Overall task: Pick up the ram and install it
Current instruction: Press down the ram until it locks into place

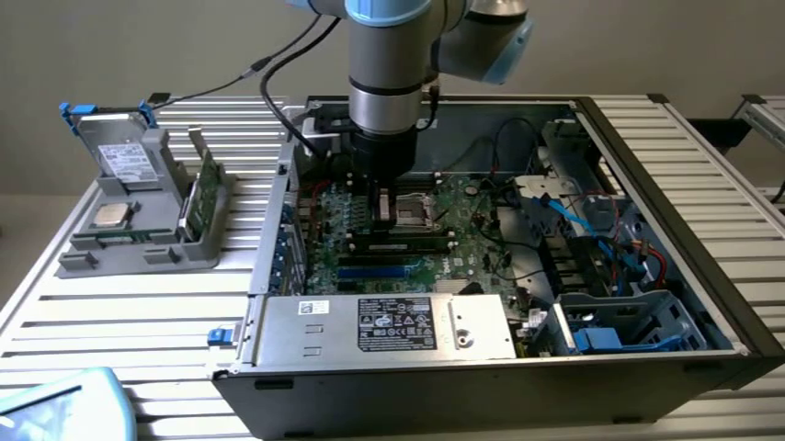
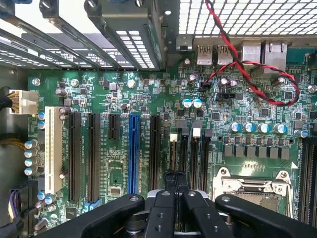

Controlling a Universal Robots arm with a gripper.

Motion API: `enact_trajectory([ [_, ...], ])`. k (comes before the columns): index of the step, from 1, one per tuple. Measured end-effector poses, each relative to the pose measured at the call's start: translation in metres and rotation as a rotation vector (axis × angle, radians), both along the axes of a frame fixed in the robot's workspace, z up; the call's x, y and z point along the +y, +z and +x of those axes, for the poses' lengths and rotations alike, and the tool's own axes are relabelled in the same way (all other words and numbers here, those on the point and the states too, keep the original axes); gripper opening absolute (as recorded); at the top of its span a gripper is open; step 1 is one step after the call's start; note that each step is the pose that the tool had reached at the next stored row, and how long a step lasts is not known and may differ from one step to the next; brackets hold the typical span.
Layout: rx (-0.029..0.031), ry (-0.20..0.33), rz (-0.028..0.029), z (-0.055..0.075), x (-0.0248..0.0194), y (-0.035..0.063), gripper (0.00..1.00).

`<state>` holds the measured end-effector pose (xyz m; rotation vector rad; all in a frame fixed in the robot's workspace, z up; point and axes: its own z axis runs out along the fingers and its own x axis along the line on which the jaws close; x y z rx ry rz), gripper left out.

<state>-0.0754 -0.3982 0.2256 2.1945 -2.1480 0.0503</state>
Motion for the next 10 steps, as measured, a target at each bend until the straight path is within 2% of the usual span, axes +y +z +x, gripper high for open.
enact_trajectory([
  [1,-0.0013,0.000,0.0021,0.000,0.0003,0.0018,0.11],
  [3,0.0000,0.000,0.0000,0.000,0.0000,0.0062,0.11],
  [5,0.0001,0.000,0.0003,0.001,0.0000,0.0066,0.11],
  [10,0.0035,0.000,0.0000,0.020,0.0000,0.0067,0.11],
])
